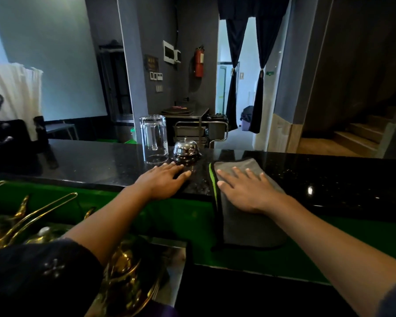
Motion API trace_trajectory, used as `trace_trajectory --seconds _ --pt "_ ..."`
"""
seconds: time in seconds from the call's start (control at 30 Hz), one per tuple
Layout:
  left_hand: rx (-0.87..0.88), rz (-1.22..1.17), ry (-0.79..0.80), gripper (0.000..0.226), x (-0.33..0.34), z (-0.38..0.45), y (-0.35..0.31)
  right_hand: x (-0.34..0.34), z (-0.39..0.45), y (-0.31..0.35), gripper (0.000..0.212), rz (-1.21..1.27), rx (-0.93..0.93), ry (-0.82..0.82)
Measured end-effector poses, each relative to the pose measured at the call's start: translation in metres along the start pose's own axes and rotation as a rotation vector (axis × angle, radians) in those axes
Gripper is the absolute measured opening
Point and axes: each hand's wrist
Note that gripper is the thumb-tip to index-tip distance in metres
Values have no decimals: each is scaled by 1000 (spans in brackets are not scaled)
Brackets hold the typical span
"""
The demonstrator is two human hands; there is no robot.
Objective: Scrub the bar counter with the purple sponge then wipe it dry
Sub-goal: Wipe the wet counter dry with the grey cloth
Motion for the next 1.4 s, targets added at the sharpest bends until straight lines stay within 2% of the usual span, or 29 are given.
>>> trace_trajectory --seconds 0.07,0.17,0.3,0.4,0.47,0.53,0.63,0.7,0.87,0.97,1.03,1.13,1.27,1.4 --pt "-9 29 35 66 5 1 -1 1 -3 -3 62 -3 1 -8" --pt "-16 35 -10 61 9 4 1 -5 6 3 58 -8 74 11" --pt "-28 -29 -21 56 10 5 -1 -14 32 46 60 13 179 56" --pt "-7 16 7 53 6 7 1 -12 41 92 64 13 144 71" --pt "18 50 22 51 4 10 4 -11 41 101 64 24 89 87" --pt "21 62 33 53 3 8 5 -13 35 85 62 53 34 98" --pt "-32 -17 12 67 3 2 1 -16 21 31 57 68 -7 41" --pt "-44 -19 14 71 3 0 -1 -19 7 -21 56 51 61 -8" --pt "-68 20 21 62 3 0 -7 -40 -25 -152 60 -16 354 -43" --pt "-131 133 29 59 -4 0 -21 -44 -33 -160 60 -19 427 -34" --pt "-106 235 -47 58 -8 1 -40 -46 -39 -148 59 -4 431 -9" --pt "-9 106 -160 59 -4 4 -86 -39 -55 -136 59 0 351 1" --pt "138 -13 -64 62 22 20 -154 -26 -79 -142 57 -24 251 -41" --pt "91 -18 34 64 44 39 -170 -33 -70 -159 55 -21 227 5"
Point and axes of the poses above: each hand's wrist, its own z-axis towards the middle knuckle, its own x-axis out of the palm, y = z × x, and after that the axes turned 1 degree about y, right-handed
